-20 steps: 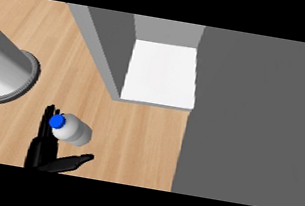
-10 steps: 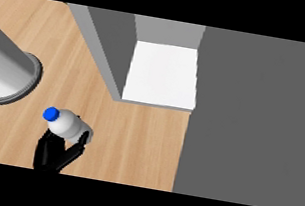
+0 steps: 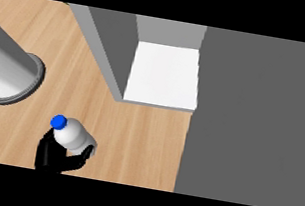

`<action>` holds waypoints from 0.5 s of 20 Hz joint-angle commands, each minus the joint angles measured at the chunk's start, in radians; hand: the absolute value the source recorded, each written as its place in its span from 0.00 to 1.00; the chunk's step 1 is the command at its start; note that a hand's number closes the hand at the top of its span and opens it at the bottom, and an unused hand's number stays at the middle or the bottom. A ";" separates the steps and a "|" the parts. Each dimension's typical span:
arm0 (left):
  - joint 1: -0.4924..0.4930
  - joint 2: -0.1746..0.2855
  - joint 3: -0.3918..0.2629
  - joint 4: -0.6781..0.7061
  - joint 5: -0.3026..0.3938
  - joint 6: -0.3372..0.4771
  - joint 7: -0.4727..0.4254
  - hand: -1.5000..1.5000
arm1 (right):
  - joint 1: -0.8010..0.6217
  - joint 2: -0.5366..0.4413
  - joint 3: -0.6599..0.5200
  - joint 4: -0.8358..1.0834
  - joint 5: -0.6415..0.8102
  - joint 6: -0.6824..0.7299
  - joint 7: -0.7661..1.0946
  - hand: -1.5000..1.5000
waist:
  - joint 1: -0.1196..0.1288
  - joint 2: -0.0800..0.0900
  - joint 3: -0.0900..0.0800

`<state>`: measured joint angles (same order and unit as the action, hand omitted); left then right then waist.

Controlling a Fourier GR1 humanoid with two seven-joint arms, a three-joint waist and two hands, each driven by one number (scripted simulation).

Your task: Pick up the bottled water, place it into the cabinet and close the cabinet

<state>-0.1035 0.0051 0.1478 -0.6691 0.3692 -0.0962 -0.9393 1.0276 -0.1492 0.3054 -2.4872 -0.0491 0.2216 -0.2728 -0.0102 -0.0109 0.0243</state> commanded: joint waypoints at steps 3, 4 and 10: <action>-0.079 -0.003 -0.063 0.035 -0.039 -0.042 0.043 1.00 | 0.052 -0.010 0.013 -0.061 -0.006 0.011 -0.006 0.00 | -0.021 0.008 -0.025; -0.072 0.023 -0.070 0.027 -0.034 -0.104 0.059 1.00 | 0.001 0.002 -0.002 -0.041 -0.021 0.000 -0.005 0.00 | -0.011 0.010 -0.025; -0.103 -0.004 -0.127 0.045 -0.061 -0.102 0.049 1.00 | 0.039 -0.027 -0.010 -0.074 -0.036 0.018 0.003 0.00 | -0.010 0.010 -0.025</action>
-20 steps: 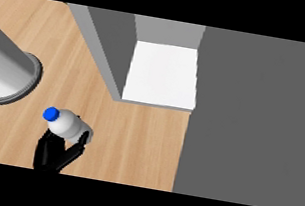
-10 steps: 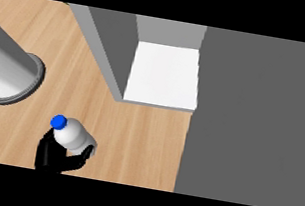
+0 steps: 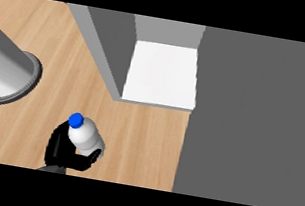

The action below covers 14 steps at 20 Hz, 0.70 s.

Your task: Pick up the bottled water, place it into the cabinet and close the cabinet

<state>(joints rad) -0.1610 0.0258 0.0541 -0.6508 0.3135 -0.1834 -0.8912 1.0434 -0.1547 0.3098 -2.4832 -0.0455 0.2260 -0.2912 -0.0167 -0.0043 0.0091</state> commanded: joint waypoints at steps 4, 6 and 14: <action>-0.115 -0.025 -0.088 -0.082 0.080 0.014 0.167 1.00 | 0.016 0.006 0.042 -0.098 -0.008 -0.016 0.065 0.00 | 0.003 0.003 -0.010; -0.028 -0.025 -0.148 -0.185 0.084 0.040 0.181 1.00 | 0.026 0.021 0.074 -0.078 0.022 -0.033 0.048 0.00 | 0.010 0.000 -0.009; -0.119 -0.026 -0.295 -0.326 0.177 0.272 0.331 1.00 | 0.075 -0.021 0.034 -0.098 -0.036 -0.003 0.010 0.00 | -0.003 -0.001 -0.009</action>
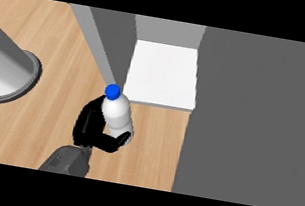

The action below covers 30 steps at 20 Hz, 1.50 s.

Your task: Pick up the bottled water, place it into the cabinet and close the cabinet

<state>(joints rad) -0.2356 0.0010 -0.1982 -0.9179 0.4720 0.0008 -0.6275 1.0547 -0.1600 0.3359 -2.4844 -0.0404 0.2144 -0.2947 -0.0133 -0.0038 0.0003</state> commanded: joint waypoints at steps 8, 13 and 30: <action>-0.234 -0.001 -0.181 -0.164 -0.010 0.384 0.214 1.00 | -0.052 0.015 -0.033 -0.006 -0.041 -0.015 0.018 0.00 | -0.001 0.001 0.000; -0.392 -0.001 -0.191 -0.028 0.025 0.464 0.228 1.00 | -0.018 -0.008 -0.093 -0.047 -0.090 0.014 0.004 0.00 | -0.020 0.004 0.000; -0.778 -0.001 -0.196 0.547 0.009 0.591 0.208 1.00 | -0.119 -0.004 -0.190 0.010 -0.151 0.057 0.025 0.00 | -0.046 0.026 0.000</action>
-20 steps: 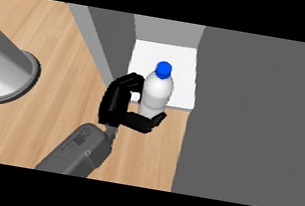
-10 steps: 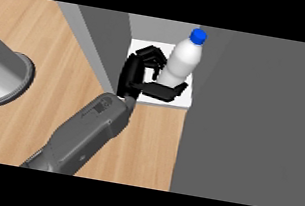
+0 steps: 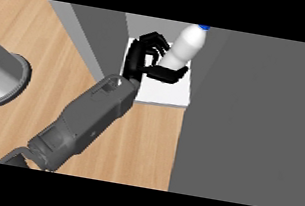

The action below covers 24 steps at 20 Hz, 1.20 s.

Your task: Pick up the bottled water, place it into the cabinet and close the cabinet

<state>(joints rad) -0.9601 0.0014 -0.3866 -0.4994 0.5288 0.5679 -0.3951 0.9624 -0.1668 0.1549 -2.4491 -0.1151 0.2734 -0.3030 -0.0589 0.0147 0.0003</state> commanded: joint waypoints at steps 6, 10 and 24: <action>-0.102 -0.001 0.088 0.249 0.001 0.057 -0.041 1.00 | -0.025 -0.016 -0.053 -0.049 -0.126 0.024 0.053 0.00 | -0.008 0.012 -0.001; -0.093 0.001 0.145 0.292 0.025 0.054 -0.135 1.00 | -0.023 0.010 -0.007 -0.029 -0.076 0.026 0.027 0.00 | -0.025 0.018 -0.002; -0.251 0.071 0.105 0.428 -0.062 0.129 -0.124 0.00 | -0.015 0.000 -0.019 -0.020 -0.104 0.075 0.016 0.00 | -0.050 0.029 -0.002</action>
<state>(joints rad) -1.1686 0.0533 -0.2833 -0.0921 0.4737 0.7008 -0.5308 0.9462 -0.1692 0.1276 -2.4334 -0.1525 0.3470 -0.3171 -0.1057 0.0376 -0.0013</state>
